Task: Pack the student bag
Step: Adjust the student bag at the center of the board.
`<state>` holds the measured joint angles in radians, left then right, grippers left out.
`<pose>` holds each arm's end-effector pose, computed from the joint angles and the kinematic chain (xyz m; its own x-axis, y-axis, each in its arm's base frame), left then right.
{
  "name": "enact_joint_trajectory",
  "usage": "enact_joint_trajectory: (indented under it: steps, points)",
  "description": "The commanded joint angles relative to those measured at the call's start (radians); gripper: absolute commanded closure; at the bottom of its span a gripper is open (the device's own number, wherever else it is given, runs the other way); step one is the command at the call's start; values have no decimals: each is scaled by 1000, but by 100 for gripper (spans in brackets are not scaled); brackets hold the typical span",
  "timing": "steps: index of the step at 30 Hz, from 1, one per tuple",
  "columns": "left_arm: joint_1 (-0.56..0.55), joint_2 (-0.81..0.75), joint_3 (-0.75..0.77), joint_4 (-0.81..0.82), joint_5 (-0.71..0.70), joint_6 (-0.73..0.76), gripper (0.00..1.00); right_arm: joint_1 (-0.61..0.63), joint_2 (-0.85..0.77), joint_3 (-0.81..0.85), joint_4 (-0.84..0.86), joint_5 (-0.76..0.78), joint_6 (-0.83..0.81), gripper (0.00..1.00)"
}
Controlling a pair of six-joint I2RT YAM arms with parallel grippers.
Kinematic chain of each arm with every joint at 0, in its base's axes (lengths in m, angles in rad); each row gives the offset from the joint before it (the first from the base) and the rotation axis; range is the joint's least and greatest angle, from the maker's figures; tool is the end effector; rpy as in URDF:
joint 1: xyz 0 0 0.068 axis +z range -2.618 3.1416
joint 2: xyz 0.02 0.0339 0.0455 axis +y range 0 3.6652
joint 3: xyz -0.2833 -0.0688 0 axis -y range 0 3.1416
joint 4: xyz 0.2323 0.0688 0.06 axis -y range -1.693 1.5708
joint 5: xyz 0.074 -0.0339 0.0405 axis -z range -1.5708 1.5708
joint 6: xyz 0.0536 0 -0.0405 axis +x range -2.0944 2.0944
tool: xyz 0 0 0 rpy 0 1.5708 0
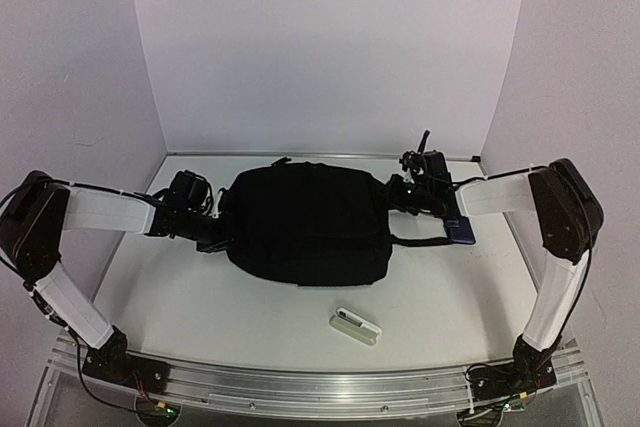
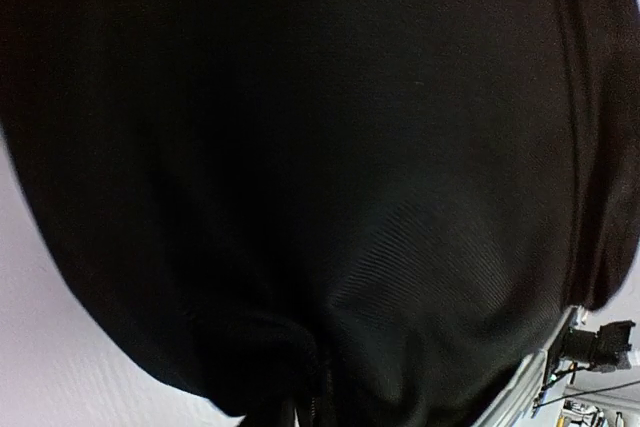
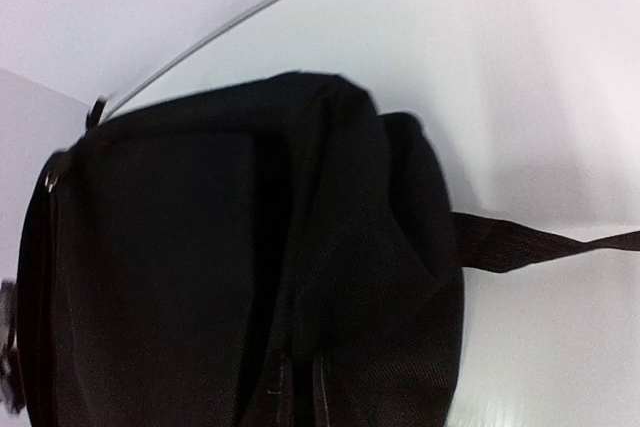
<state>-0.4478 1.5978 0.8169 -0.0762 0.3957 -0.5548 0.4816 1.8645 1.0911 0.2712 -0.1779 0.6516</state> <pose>0.2756 -0.1553 0.1825 -0.9095 -0.1024 -0.4029 0.1740 0.7865 -0.5925 0.3689 0.2035 0.2043 -0.6990 0.3081 -0.6453 -0.2131 0.7716 0.5993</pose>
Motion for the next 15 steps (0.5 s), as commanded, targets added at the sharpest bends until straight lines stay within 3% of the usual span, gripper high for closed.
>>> enact_joint_trajectory:
  steps: [1, 6, 8, 15]
  points:
    - [-96, -160, -40, -91, 7, -38, 73, -29, 63, 204, -37, 83, -163, 76]
    - [-98, -324, 11, -304, -203, -57, 32, -30, 5, 247, -161, 157, -256, 40]
    - [-98, -363, 71, -377, -272, -47, 22, -30, -42, 221, -188, 166, -272, 33]
    - [-109, -230, 305, -340, -241, -3, 10, 9, -201, 84, -222, 220, -249, 26]
